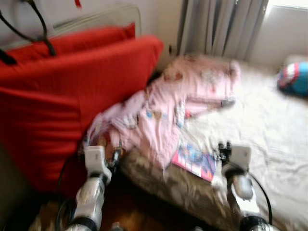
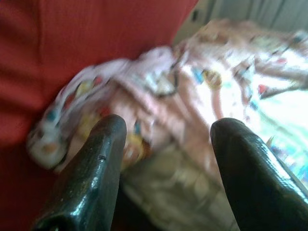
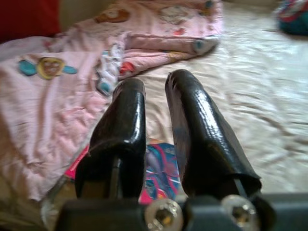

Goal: Clean up the room

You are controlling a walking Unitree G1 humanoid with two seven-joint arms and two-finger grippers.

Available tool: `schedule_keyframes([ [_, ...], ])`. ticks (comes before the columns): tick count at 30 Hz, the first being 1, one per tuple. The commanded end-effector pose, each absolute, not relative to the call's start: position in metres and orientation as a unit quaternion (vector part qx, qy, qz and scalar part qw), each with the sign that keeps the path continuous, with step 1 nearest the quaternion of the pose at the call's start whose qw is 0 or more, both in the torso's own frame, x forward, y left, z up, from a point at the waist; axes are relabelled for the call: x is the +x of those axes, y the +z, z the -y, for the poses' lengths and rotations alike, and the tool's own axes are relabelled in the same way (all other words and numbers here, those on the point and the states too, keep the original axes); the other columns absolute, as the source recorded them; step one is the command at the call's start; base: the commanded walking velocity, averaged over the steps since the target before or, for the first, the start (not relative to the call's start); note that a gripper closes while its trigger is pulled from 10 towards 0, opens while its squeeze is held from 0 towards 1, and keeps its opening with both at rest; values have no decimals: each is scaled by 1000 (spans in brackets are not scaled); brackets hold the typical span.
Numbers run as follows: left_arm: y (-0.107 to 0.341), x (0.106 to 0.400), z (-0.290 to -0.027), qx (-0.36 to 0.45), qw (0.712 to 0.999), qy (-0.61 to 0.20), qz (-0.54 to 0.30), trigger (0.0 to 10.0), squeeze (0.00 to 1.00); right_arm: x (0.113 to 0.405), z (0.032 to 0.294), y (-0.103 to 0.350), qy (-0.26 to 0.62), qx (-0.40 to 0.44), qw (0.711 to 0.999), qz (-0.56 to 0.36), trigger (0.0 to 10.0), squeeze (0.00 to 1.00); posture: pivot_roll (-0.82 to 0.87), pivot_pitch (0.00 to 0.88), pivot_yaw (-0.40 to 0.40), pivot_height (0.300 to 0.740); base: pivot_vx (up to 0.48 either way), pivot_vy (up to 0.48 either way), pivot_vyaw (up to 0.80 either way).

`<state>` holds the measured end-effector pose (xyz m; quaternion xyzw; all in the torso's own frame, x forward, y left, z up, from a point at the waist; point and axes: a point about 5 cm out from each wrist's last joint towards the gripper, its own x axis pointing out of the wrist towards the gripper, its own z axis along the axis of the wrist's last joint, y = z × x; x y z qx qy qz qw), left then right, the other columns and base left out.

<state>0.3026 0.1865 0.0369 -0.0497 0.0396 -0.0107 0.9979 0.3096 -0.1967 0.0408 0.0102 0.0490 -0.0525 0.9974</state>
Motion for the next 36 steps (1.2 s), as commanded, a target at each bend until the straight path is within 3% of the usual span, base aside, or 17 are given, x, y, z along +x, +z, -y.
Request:
schedule_keyframes([
  [1, 35, 302, -186, -50, 997, -13, -48, 10000, 0, 307, 195, 36, -49, 12, 997, -62, 10000, 0, -26, 0, -6, 656, 0, 0, 0],
  [18, 33, 301, -186, -55, 997, -17, -52, 10000, 0, 303, 191, 29, -38, 17, 996, -75, 10000, 0, -29, 0, 1, 656, 0, 0, 0],
  [36, 33, 301, -186, -57, 997, -17, -53, 10000, 0, 299, 195, 22, -38, 24, 994, -101, 10000, 0, -28, 0, 3, 656, 263, 0, 0],
])
